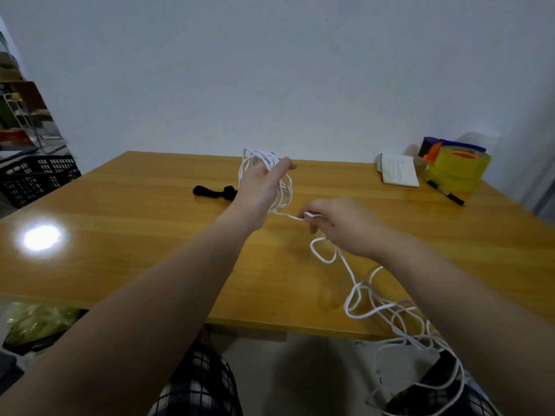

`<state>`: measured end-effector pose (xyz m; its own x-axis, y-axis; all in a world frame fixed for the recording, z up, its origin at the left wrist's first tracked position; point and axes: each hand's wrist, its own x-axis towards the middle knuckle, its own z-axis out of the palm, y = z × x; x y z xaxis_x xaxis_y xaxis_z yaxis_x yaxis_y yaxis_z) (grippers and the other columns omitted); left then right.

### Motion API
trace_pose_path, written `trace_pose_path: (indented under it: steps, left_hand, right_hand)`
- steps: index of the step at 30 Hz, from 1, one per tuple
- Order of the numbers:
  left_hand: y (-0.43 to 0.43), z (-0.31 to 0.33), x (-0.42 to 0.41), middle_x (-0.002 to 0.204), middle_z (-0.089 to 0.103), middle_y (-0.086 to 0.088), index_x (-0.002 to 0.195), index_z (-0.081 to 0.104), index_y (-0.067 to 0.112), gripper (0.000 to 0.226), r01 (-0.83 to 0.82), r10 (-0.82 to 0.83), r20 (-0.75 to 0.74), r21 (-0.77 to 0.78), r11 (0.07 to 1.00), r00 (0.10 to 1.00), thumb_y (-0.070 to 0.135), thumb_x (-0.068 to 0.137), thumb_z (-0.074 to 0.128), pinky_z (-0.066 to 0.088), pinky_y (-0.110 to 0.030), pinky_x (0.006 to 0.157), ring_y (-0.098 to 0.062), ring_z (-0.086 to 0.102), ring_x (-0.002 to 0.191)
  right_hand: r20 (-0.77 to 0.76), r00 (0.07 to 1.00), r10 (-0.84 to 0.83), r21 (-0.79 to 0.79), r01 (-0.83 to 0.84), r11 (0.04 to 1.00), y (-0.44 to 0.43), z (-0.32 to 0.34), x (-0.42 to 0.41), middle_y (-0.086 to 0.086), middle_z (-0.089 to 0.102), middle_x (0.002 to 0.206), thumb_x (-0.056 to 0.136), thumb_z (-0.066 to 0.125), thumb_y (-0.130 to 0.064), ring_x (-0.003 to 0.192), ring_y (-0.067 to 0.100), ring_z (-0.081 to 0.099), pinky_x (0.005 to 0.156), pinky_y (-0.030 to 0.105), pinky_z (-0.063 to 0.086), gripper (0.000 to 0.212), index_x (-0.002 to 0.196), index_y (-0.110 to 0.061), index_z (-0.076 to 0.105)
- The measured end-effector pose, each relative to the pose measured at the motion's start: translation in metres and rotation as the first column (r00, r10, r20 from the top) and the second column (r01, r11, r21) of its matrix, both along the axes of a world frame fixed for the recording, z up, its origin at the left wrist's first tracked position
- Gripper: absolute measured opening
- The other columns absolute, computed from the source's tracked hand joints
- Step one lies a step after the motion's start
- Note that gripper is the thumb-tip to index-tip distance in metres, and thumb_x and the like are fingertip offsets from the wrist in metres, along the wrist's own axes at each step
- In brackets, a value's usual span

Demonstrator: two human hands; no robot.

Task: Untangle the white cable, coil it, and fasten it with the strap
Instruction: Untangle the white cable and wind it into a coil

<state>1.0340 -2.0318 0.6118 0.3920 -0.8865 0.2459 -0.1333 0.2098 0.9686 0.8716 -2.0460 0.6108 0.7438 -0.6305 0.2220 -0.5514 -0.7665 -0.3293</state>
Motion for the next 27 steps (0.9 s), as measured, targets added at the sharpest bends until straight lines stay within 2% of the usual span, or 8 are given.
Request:
trace_pose_path:
  steps: [4, 9, 13, 17, 20, 22, 25, 27]
  left_hand:
    - [0.006, -0.001, 0.004, 0.076, 0.059, -0.004, 0.085, 0.068, 0.012, 0.028, -0.059, 0.041, 0.326, 0.045, 0.997, 0.944, 0.029, 0.096, 0.049, 0.038, -0.029, 0.064, -0.011, 0.053, 0.071]
    - [0.014, -0.004, -0.010, 0.062, 0.066, 0.003, 0.071, 0.067, 0.012, 0.037, 0.144, -0.313, 0.617, 0.309, 0.940, 0.722, 0.029, 0.097, 0.046, 0.043, -0.023, 0.062, -0.004, 0.056, 0.058]
    - [0.016, -0.012, -0.010, 0.051, 0.047, 0.002, 0.067, 0.055, 0.015, 0.037, 0.244, -0.388, 0.479, 0.336, 0.910, 0.787, 0.031, 0.099, 0.045, 0.039, -0.025, 0.054, -0.012, 0.045, 0.049]
    - [0.026, -0.018, 0.011, 0.058, 0.035, 0.004, 0.070, 0.048, 0.014, 0.032, 0.323, -0.369, 0.272, 0.199, 0.925, 0.889, 0.027, 0.099, 0.045, 0.029, -0.019, 0.051, -0.007, 0.032, 0.049]
    - [0.028, -0.022, 0.020, 0.053, 0.030, 0.009, 0.070, 0.044, 0.014, 0.033, 0.218, -0.219, 0.090, 0.019, 0.976, 0.972, 0.026, 0.101, 0.040, 0.029, -0.018, 0.051, -0.008, 0.029, 0.049]
    - [0.026, -0.023, 0.012, 0.049, 0.029, 0.013, 0.070, 0.044, 0.014, 0.034, 0.165, -0.165, -0.002, -0.021, 0.986, 0.986, 0.024, 0.102, 0.039, 0.028, -0.018, 0.049, -0.005, 0.028, 0.046]
    - [0.022, -0.022, -0.002, 0.049, 0.031, 0.013, 0.072, 0.043, 0.014, 0.032, 0.156, -0.157, 0.087, 0.021, 0.988, 0.984, 0.026, 0.102, 0.039, 0.031, -0.018, 0.050, -0.004, 0.031, 0.045]
    - [0.020, -0.020, -0.003, 0.050, 0.033, 0.012, 0.073, 0.043, 0.014, 0.033, 0.148, -0.154, 0.132, 0.053, 0.987, 0.979, 0.029, 0.101, 0.039, 0.033, -0.020, 0.054, -0.005, 0.033, 0.045]
  right_hand:
    - [0.355, 0.931, -0.087, 0.183, 0.022, 0.983, -0.007, -0.003, -0.013, -0.011, 0.055, 0.070, 0.097, 0.045, -0.016, 0.060, -0.004, 0.052, 0.054, 0.008, 0.038, 0.019, 0.096, -0.016, 0.064]
    - [0.453, 0.856, -0.248, 0.261, 0.139, 0.955, -0.013, -0.006, -0.011, -0.003, 0.056, 0.066, 0.098, 0.041, -0.019, 0.058, 0.009, 0.054, 0.055, 0.026, 0.039, 0.024, 0.089, -0.014, 0.063]
    - [0.512, 0.700, -0.498, 0.541, 0.187, 0.820, -0.027, -0.010, -0.013, 0.016, 0.064, 0.075, 0.097, 0.039, -0.019, 0.061, 0.028, 0.061, 0.046, 0.028, 0.048, 0.028, 0.080, -0.011, 0.059]
    - [0.445, 0.468, -0.763, 0.765, 0.245, 0.596, -0.050, -0.016, -0.044, 0.016, 0.058, 0.071, 0.096, 0.038, -0.008, 0.051, 0.023, 0.053, 0.034, 0.023, 0.044, 0.027, 0.074, -0.008, 0.054]
    - [0.179, 0.618, -0.766, 0.759, 0.409, 0.507, -0.062, -0.033, -0.065, 0.011, 0.051, 0.057, 0.094, 0.043, -0.007, 0.043, 0.016, 0.033, 0.037, 0.016, 0.025, 0.027, 0.076, -0.001, 0.062]
    - [0.046, 0.720, -0.693, 0.714, 0.462, 0.527, -0.057, -0.038, -0.060, 0.012, 0.049, 0.059, 0.091, 0.048, -0.007, 0.046, 0.016, 0.033, 0.040, 0.018, 0.025, 0.019, 0.092, 0.004, 0.064]
    - [0.170, 0.773, -0.611, 0.727, 0.321, 0.607, -0.046, -0.024, -0.041, 0.018, 0.059, 0.086, 0.085, 0.059, -0.001, 0.062, 0.020, 0.053, 0.056, 0.028, 0.044, 0.043, 0.125, -0.011, 0.047]
    - [0.389, 0.700, -0.599, 0.686, 0.213, 0.695, -0.038, -0.010, -0.032, 0.016, 0.060, 0.110, 0.085, 0.054, 0.004, 0.075, 0.020, 0.060, 0.067, 0.030, 0.050, 0.049, 0.130, -0.014, 0.046]
